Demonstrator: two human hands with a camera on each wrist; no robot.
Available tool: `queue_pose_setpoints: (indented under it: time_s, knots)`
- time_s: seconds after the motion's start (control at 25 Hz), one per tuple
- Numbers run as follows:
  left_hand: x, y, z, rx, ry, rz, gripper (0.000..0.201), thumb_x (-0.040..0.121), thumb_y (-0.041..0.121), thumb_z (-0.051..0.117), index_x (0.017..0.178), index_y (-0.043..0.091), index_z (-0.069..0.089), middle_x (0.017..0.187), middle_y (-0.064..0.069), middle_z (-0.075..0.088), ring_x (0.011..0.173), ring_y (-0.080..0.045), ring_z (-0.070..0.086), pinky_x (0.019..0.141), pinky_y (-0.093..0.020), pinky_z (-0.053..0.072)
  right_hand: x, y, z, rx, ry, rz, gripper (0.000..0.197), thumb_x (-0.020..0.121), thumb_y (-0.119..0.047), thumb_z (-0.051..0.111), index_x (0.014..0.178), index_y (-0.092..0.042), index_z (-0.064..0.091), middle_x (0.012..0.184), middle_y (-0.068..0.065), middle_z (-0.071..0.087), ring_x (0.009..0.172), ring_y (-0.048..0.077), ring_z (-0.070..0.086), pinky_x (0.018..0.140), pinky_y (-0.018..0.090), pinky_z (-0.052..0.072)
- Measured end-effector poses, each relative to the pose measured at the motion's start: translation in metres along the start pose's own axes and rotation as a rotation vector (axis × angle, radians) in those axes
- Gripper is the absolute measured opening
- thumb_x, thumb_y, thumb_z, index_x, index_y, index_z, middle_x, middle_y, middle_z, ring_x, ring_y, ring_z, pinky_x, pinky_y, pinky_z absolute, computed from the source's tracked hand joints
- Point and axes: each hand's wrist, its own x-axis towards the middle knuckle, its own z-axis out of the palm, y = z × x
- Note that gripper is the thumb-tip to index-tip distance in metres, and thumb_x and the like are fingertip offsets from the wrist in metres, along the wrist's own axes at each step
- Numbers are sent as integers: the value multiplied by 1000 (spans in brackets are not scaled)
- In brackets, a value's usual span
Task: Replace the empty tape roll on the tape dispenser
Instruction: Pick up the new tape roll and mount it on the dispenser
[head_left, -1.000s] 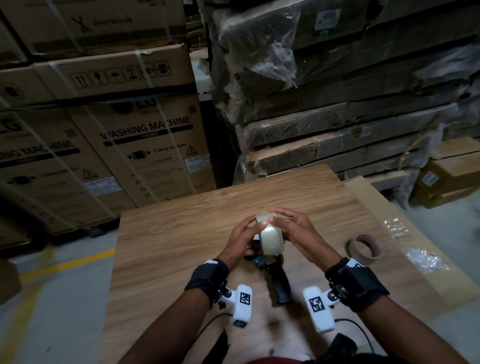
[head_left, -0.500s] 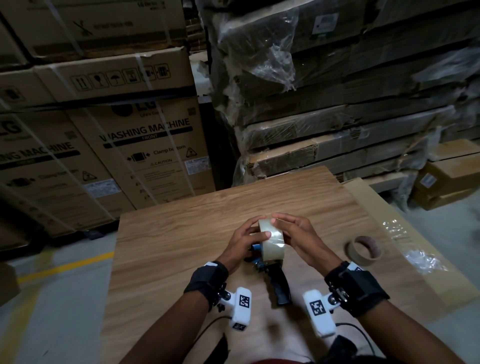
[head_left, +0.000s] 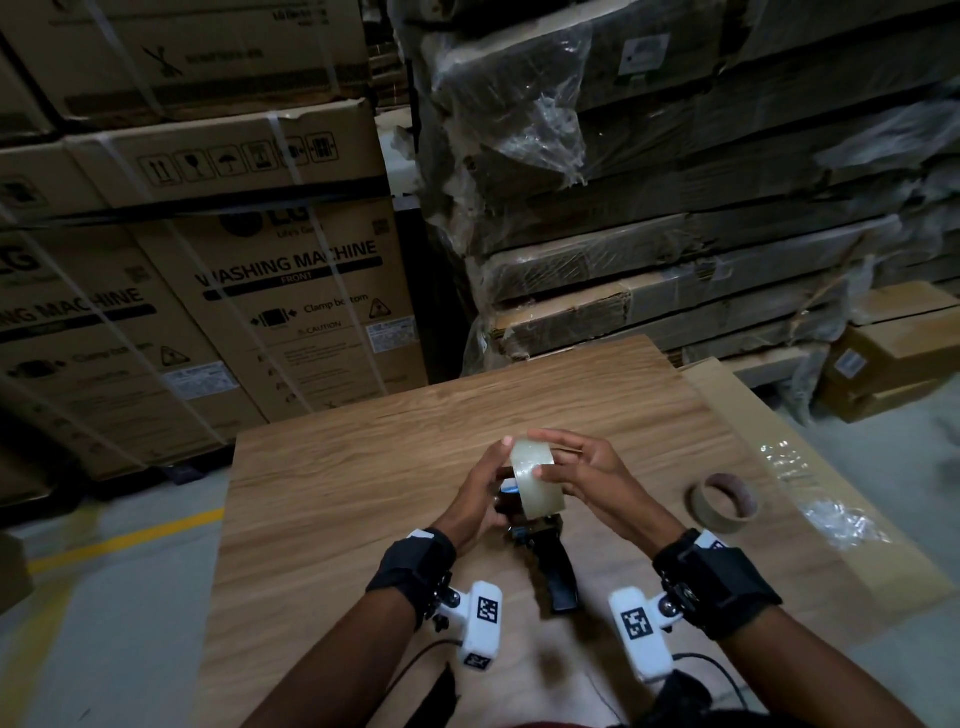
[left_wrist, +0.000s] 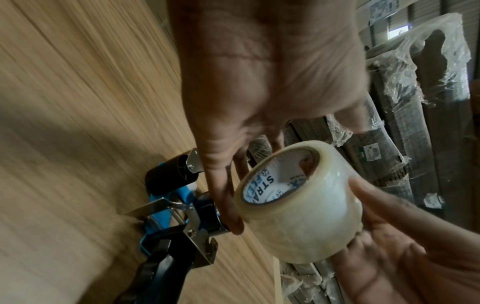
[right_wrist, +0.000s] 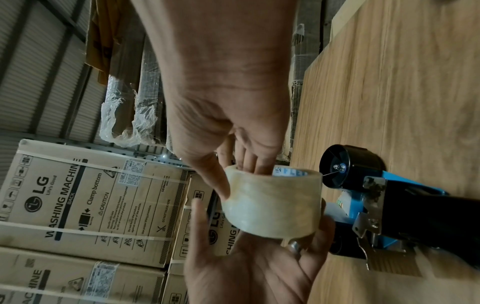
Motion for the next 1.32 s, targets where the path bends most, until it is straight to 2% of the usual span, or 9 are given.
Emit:
queue_pose_setpoints:
  time_s: [0.12,0.2,0.36,0.48,0.68,0.84,0.88,1.04,1.32]
  knots:
    - [-4,-6,-1,89,-52,139,76,75,6,85,139,31,51,129,-14,63,103,-23,68,71,-37,62,1,-1,2,1,148,0,38,80,-8,80,115,-22,72,103,18,78,85,28,75,75,42,56]
    - [-3,-12,0,157,-19,204,91,65,-5,89,137,33,50,132,-16,60,101,-19,69,66,-32,60,1,2,3,32,208,8,41,79,-10,83,116,-21,68,97,20,77,75,25,74,65,34,57]
    - [0,-20,-2,283,-16,369,94,56,-5,94,129,31,47,126,-22,59,93,-12,70,74,-28,59,-2,8,9,70,283,23,45,78,-7,83,116,-19,61,87,14,76,65,19,72,54,28,54]
    - [1,-23,-1,304,-30,392,94,53,1,96,126,33,46,125,-22,57,96,-21,70,78,-41,63,0,14,11,44,376,27,36,76,-15,86,102,-20,61,82,14,74,60,20,68,52,27,51]
    - [2,-25,3,434,-110,462,95,53,8,98,130,29,48,129,-7,57,109,-30,68,84,-49,62,5,24,16,-47,540,69,42,77,-54,78,86,-16,62,82,8,73,69,19,69,60,31,54]
    - [7,-21,-1,308,-3,347,90,54,14,96,131,18,49,122,-7,63,103,-13,65,80,-25,57,3,10,1,92,281,163,38,97,-47,56,103,-12,70,95,14,77,83,26,71,72,36,54]
    - [9,-20,-4,253,15,319,84,56,20,94,128,13,53,117,-7,66,98,-14,66,79,-25,58,2,9,-2,80,204,170,28,90,-35,62,107,-15,72,101,16,75,86,28,68,77,38,52]
    - [14,-5,-12,339,69,371,39,77,18,87,110,6,73,105,-4,75,91,-13,71,78,-24,56,-4,8,-7,-97,72,106,53,62,-7,63,112,-22,71,108,13,77,94,19,68,83,34,48]
    - [23,9,-14,681,36,405,17,75,13,84,90,12,76,78,6,74,71,-5,64,74,-24,53,5,22,-10,-224,32,108,74,56,-6,70,129,-11,66,109,5,79,106,17,71,91,30,51]
